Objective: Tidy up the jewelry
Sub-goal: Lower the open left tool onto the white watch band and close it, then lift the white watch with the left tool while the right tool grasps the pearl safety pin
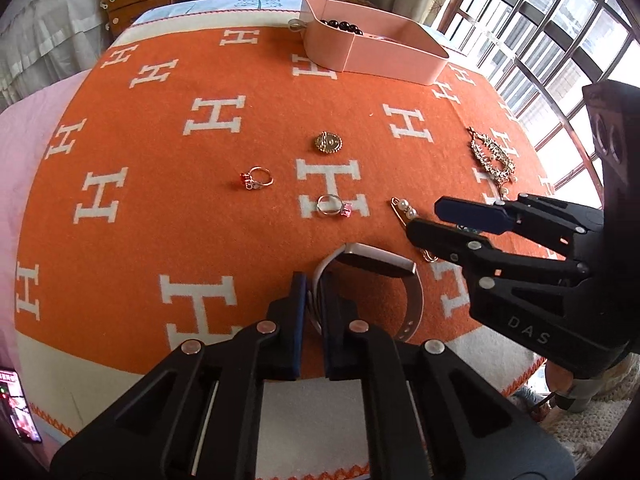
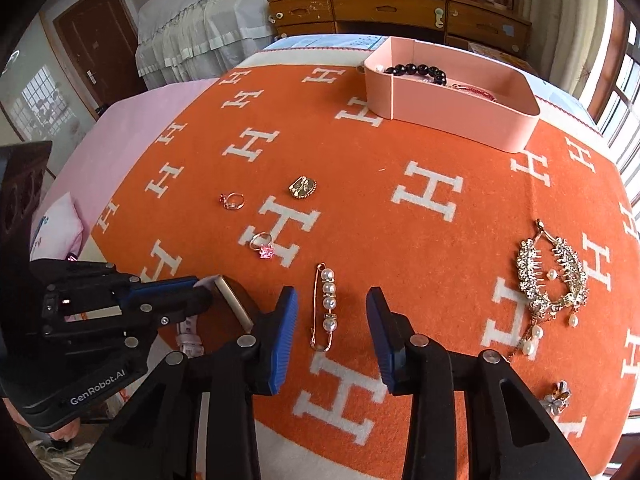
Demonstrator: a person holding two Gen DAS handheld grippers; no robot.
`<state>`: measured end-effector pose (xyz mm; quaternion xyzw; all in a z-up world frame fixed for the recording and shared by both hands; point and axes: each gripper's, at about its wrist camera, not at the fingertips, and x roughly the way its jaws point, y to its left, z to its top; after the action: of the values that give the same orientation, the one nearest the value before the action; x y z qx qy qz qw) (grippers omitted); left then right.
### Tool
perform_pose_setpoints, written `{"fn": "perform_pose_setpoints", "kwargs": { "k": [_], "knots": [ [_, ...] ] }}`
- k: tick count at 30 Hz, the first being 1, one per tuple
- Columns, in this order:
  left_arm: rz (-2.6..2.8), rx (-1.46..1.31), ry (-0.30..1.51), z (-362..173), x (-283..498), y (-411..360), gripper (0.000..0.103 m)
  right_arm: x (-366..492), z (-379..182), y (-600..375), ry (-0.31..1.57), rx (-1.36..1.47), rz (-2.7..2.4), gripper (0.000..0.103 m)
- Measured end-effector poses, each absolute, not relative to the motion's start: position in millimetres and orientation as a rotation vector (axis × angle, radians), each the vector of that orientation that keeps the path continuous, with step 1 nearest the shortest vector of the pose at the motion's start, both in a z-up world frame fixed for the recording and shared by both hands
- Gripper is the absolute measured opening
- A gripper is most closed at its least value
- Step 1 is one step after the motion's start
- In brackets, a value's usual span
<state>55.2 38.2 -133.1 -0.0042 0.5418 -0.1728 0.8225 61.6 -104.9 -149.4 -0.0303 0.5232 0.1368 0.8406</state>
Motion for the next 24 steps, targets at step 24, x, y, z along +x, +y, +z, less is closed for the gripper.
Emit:
{"fn": "perform_pose_setpoints", "kwargs": {
  "k": [24],
  "knots": [
    [-0.416, -0.019, 0.948, -13.6, 115.2, 35.2, 0.004, 95.5, -38.3, -151.6, 0.918, 0.1, 0.286, 0.007]
  ]
}}
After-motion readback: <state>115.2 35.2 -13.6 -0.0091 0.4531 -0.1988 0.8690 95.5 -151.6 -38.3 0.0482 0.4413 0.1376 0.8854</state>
